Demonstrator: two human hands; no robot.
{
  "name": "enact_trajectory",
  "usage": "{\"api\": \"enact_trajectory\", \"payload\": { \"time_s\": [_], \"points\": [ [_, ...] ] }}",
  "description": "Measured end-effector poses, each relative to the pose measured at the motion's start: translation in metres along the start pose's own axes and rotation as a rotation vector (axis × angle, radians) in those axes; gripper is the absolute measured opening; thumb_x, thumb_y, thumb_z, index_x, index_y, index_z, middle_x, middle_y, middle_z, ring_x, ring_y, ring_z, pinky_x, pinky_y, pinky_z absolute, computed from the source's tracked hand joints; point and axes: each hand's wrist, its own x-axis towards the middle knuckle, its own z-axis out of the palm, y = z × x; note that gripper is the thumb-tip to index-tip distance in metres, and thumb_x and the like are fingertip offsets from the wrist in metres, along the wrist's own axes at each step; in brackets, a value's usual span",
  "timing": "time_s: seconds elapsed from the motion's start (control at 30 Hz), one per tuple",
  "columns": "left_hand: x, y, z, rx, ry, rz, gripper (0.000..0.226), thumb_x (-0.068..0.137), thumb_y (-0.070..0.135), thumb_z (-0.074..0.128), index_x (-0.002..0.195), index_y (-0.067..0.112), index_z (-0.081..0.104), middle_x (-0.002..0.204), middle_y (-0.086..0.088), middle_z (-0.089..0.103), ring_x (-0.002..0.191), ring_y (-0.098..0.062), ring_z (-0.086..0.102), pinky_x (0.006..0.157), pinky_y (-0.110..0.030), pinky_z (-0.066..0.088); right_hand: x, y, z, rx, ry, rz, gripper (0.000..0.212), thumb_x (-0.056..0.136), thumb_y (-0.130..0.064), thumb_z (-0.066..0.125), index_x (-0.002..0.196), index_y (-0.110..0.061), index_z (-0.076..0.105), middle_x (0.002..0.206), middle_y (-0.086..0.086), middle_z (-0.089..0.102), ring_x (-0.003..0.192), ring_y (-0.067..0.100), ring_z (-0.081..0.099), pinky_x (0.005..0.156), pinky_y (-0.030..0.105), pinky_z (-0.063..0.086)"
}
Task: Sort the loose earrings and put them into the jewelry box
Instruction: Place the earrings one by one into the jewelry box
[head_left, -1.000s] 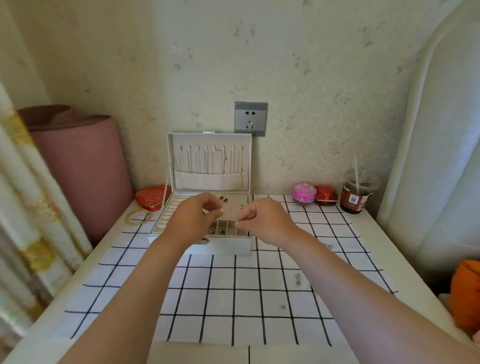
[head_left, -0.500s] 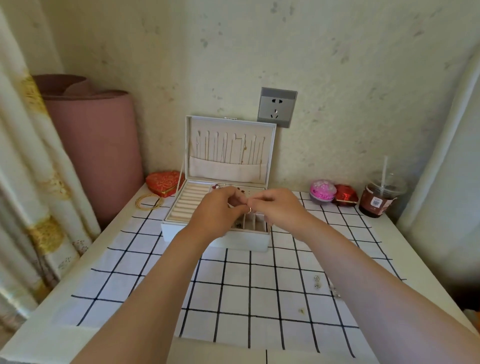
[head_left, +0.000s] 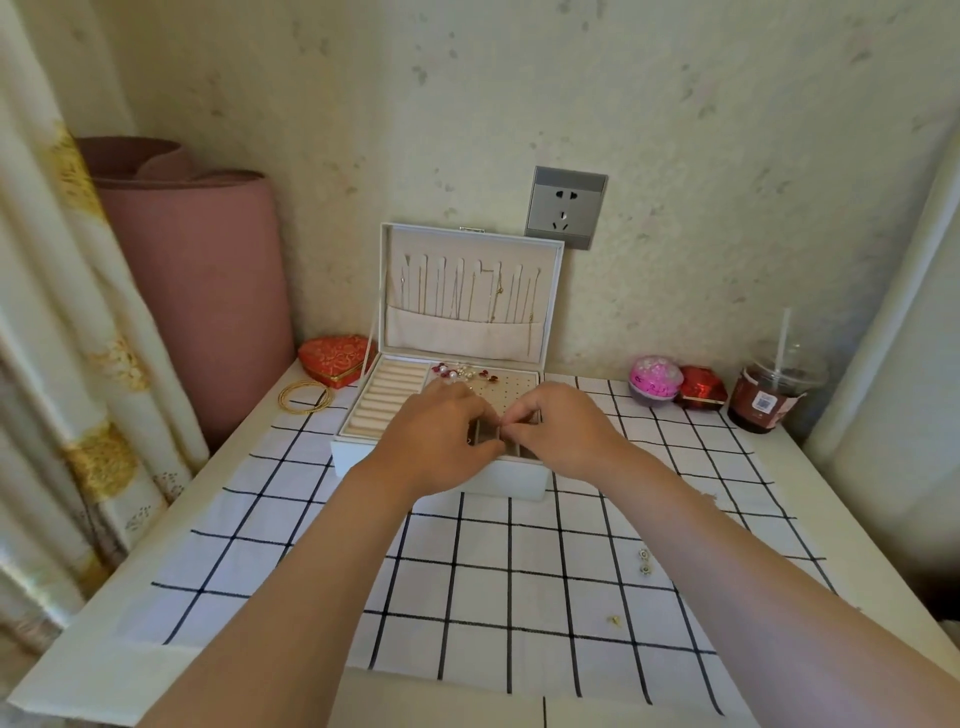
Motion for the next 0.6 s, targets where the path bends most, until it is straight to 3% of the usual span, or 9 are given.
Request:
{"api": "enact_trajectory", "payload": {
  "time_s": [0.13,0.3,0.43,0.6],
  "points": [
    [-0.003,0.002,0.000,0.013,-0.022,0.010,0.038,0.082,0.058,0.059,0.110,0.034,0.068,0.101,0.010,0.055,0.101,-0.013,0.045,0.087,-0.032,0.041,-0.001,-0.002,-0.001,-0.115,-0.035,-0.008,0.014,0.089,-0.030,0.067,0.086,-0.031,0.080,0.079,-0.014,0.069,0.080,0.011,0.066,0.075,0.035,0.057],
    [0.001,0.019,-0.004,0.049,-0.039,-0.022,0.046,0.084,0.059,0.060,0.121,0.032,0.063,0.116,0.007,0.055,0.114,-0.016,0.046,0.094,-0.033,0.036,-0.014,0.009,-0.024,0.018,0.068,0.024,0.014,0.091,-0.029,0.067,0.100,-0.032,0.078,0.090,-0.024,0.062,0.098,0.003,0.062,0.090,0.027,0.049],
    [0.008,0.051,-0.002,-0.023,-0.019,0.013,0.043,0.088,0.050,0.061,0.125,0.029,0.060,0.121,0.005,0.057,0.119,-0.018,0.047,0.102,-0.038,0.039,-0.037,0.040,-0.053,0.071,0.123,0.067,0.011,0.092,-0.026,0.068,0.098,-0.030,0.077,0.096,-0.022,0.067,0.099,-0.001,0.061,0.089,0.021,0.044],
    [0.022,0.098,0.016,-0.076,-0.031,0.114,0.037,0.091,0.040,0.061,0.125,0.027,0.060,0.117,0.004,0.059,0.115,-0.017,0.051,0.098,-0.040,0.044,-0.070,0.091,-0.080,0.046,0.189,0.198,0.015,0.093,-0.021,0.068,0.105,-0.025,0.076,0.099,-0.017,0.067,0.094,0.000,0.059,0.086,0.021,0.040]
  ]
}}
